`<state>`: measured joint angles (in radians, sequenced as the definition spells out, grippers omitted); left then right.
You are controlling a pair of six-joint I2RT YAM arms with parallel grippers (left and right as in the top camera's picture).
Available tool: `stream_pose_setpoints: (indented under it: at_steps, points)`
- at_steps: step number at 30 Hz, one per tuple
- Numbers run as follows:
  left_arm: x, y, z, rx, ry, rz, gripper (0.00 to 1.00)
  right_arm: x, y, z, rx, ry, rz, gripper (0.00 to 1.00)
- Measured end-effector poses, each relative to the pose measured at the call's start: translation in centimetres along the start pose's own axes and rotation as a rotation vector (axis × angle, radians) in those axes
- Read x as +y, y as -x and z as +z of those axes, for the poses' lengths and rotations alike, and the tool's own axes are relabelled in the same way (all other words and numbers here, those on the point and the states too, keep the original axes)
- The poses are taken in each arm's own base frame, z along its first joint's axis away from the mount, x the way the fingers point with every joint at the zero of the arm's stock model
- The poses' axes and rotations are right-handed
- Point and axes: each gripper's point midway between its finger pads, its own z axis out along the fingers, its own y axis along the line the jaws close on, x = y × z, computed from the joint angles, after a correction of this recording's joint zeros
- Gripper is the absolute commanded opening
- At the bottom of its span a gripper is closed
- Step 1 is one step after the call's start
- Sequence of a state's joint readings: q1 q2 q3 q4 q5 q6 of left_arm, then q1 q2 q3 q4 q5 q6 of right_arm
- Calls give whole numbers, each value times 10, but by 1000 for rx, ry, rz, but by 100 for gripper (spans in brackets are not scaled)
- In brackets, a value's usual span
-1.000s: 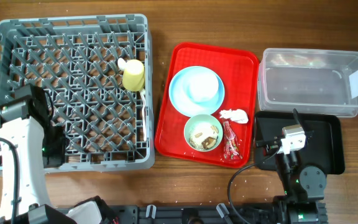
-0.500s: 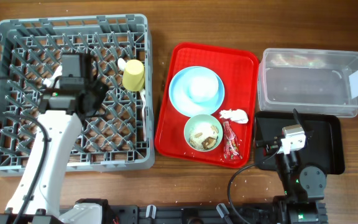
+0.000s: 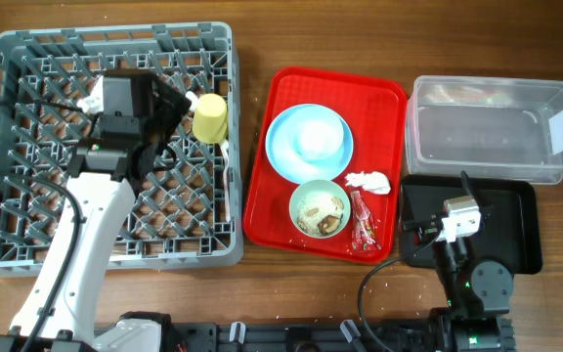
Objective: Sort waste into correct bins and load items into the dishwasher rack
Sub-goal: 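Raise the left gripper over the rack toward the yellow cup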
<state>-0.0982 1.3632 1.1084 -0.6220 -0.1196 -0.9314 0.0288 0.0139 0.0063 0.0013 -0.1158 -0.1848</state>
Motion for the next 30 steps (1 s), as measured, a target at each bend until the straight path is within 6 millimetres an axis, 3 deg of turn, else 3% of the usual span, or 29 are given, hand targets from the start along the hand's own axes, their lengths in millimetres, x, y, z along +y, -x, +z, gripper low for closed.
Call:
stream_pose_setpoints:
  at_steps: [2, 3, 5, 7, 9, 11, 14, 18, 22, 24, 27, 30]
  points:
    - [-8, -8, 0, 48, -44, 83, 62, 0, 0, 0, 0, 0, 0, 100]
    - [-10, -12, -1, 70, -60, 102, 52, 0, 0, 0, 0, 0, 0, 100]
    - [-23, -23, -3, 124, -132, 178, 43, 0, 0, 0, 0, 0, 0, 100]
    - [-46, -57, -11, 195, -246, 440, 40, 0, 0, 0, 0, 0, 0, 100]
    - [-46, -88, -17, 239, -246, 659, 38, 0, 0, 0, -1, -1, 0, 100]
    - [-35, -107, -20, 263, -199, 806, 31, 0, 0, 0, -1, 0, 0, 100]
    - [-30, -109, -21, 262, -173, 856, 26, 0, 0, 0, -1, 0, 0, 100]
    - [-28, -111, -18, 266, -163, 865, 29, 0, 0, 0, -1, 0, 0, 100]
    - [-29, -126, 29, 299, -135, 874, 31, 0, 0, 0, -1, 0, 0, 100]
    - [-23, -135, 50, 330, -106, 879, 18, 0, 0, 0, -2, 0, 0, 100]
    - [-12, -141, 63, 357, -64, 892, 11, 0, 0, 0, -2, 0, 0, 100]
    - [-7, -142, 62, 368, -40, 885, 10, 0, 0, 0, -2, 0, 0, 100]
